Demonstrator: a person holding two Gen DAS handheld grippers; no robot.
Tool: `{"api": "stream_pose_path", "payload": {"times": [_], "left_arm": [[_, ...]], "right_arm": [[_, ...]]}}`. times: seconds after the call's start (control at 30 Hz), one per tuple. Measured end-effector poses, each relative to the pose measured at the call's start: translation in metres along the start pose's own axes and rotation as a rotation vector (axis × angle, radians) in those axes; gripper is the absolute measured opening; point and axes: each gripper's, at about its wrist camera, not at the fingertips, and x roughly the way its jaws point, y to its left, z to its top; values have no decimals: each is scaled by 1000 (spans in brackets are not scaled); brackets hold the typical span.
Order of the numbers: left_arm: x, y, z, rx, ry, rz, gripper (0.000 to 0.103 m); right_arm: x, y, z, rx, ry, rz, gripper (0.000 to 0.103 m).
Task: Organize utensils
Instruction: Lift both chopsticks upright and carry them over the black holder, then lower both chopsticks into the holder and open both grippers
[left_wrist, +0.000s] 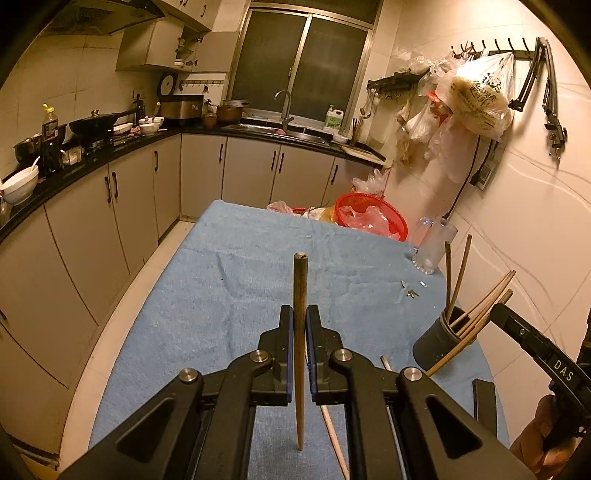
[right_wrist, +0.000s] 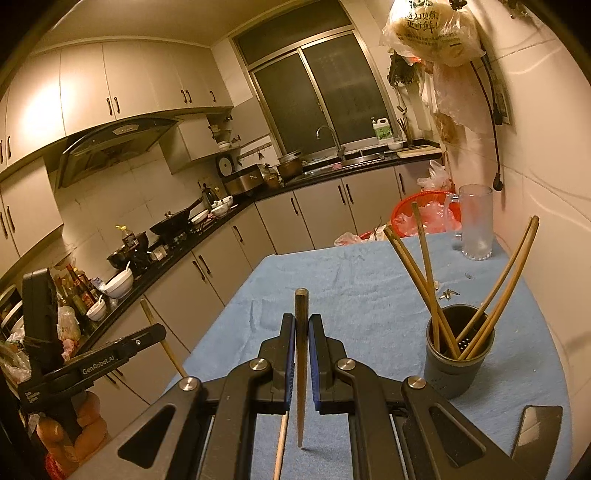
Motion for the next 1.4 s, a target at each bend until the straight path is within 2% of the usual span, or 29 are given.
{"api": "stream_pose_path", "payload": {"times": [1.4], "left_arm": [[-9, -13, -1, 44, -10, 30, 7]], "right_arm": [[-33, -7, 7, 25, -46, 21, 7]]}}
